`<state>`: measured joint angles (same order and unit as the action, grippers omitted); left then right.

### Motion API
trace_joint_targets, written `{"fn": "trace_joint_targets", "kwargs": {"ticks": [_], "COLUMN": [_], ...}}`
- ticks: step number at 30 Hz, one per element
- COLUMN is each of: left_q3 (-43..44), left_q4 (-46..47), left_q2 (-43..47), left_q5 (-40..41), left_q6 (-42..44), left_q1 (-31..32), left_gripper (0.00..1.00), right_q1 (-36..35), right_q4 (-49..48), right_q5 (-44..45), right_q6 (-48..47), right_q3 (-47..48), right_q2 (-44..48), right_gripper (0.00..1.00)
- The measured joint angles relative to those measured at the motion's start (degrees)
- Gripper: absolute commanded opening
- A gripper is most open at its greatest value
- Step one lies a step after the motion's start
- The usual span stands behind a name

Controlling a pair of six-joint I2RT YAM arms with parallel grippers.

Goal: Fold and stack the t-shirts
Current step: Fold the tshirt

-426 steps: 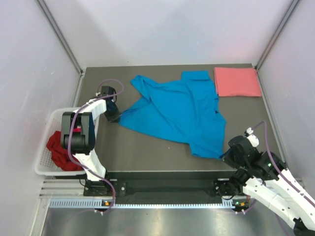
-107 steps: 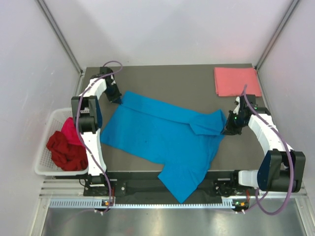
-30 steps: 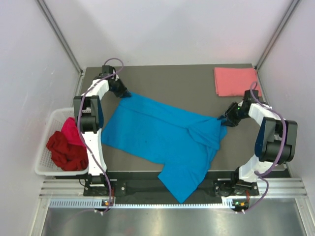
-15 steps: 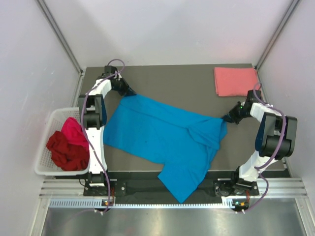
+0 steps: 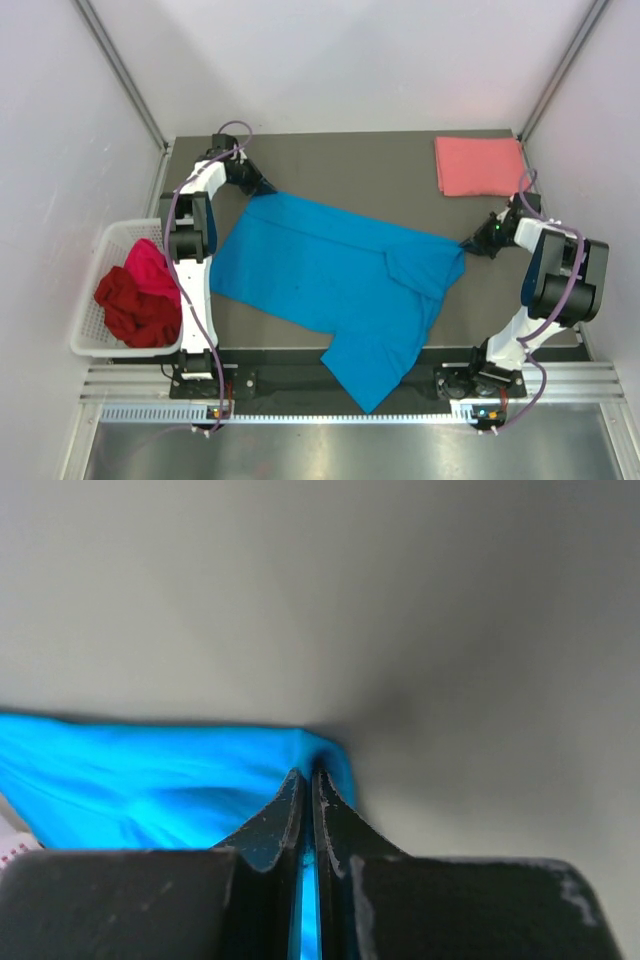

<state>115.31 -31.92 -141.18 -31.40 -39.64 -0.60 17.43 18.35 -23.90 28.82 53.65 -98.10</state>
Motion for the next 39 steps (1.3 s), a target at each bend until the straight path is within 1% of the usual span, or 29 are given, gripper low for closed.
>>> {"fn": "trace_joint_targets", "kwargs": {"ticks": [2,3,5,6,7,8,9,10,12,14,17,20,21,23,24,26,27,29,31,33,34,36,39], "left_q3": [0.0,0.0,0.1,0.2,0.2,0.3,0.4,0.5,0.7,0.8,-0.8,-5.6,-7.2,-10.9,-13.3,-17.7,-20.3,-24.0,-26.2,-26.7,-26.7,-26.7,-26.7], "left_q4": [0.0,0.0,0.0,0.0,0.0,0.0,-0.1,-0.1,-0.2,-0.5,-1.5,-3.1,-3.7,-3.6,-3.7,-1.8,-0.3,2.7,5.2,6.4,6.9,8.1,8.9], "left_q2": [0.0,0.0,0.0,0.0,0.0,0.0,0.0,0.0,0.0,0.4,2.9,8.5,10.7,15.5,18.4,22.9,25.1,27.2,26.9,25.0,24.0,21.5,18.7], "left_q5": [0.0,-0.1,-0.1,-0.1,-0.3,-0.3,-0.3,-0.3,-0.5,-0.1,3.5,7.2,7.9,8.7,8.7,7.4,6.3,4.4,2.3,1.4,1.2,1.3,2.3], "left_q6": [0.0,0.0,-0.1,-0.2,-0.5,-0.6,-0.6,-0.8,-1.0,-0.7,1.0,3.6,4.3,5.8,6.4,6.8,6.6,5.9,4.3,1.9,0.8,-1.8,-5.6], "left_q1": [0.0,0.0,0.0,0.0,0.0,0.0,0.0,0.0,0.0,0.2,1.4,3.3,4.4,7.5,9.9,15.2,18.9,25.2,32.3,37.1,38.5,40.7,41.9], "left_gripper": [0.11,0.13,0.16,0.20,0.22,0.23,0.26,0.30,0.32,0.39,0.44,0.44,0.44,0.40,0.38,0.38,0.38,0.39,0.40,0.39,0.35,0.33,0.31], "right_q1": [0.0,0.0,0.0,-0.1,-0.1,0.0,0.0,-0.1,-0.6,-2.0,-7.7,-17.2,-19.8,-24.1,-25.2,-25.5,-25.0,-24.2,-23.2,-22.0,-21.1,-19.4,-17.0], "right_q4": [-0.1,0.0,0.8,2.3,4.0,5.9,7.9,10.3,14.4,18.4,21.8,22.7,22.4,21.9,21.5,21.7,22.1,23.0,23.8,24.2,24.6,25.3,26.5], "right_q5": [-0.5,-0.8,0.1,1.0,2.3,3.4,4.9,7.4,11.8,15.3,17.6,16.5,15.5,13.4,12.5,11.6,11.6,11.6,11.6,11.6,11.6,11.6,11.3], "right_q6": [-0.3,-0.4,-1.2,-1.8,-2.4,-3.3,-4.3,-5.3,-7.4,-8.9,-9.8,-9.8,-9.7,-9.5,-9.2,-8.6,-8.3,-8.0,-8.0,-8.2,-8.3,-8.5,-9.2], "right_q3": [-1.9,-2.2,-2.1,-1.4,-0.5,0.8,2.1,3.9,7.1,10.0,11.9,11.3,10.4,8.0,6.3,3.1,1.7,0.5,0.3,0.3,0.3,0.3,0.3], "right_q2": [0.0,0.2,0.9,1.2,1.4,1.4,1.5,1.7,2.6,4.9,9.8,14.7,15.8,16.9,17.2,17.2,17.2,17.2,17.4,18.1,18.6,19.7,21.3], "right_gripper": [0.08,0.21,0.29,0.40,0.45,0.49,0.55,0.58,0.62,0.64,0.65,0.61,0.55,0.50,0.48,0.47,0.48,0.49,0.51,0.51,0.52,0.52,0.52]}}
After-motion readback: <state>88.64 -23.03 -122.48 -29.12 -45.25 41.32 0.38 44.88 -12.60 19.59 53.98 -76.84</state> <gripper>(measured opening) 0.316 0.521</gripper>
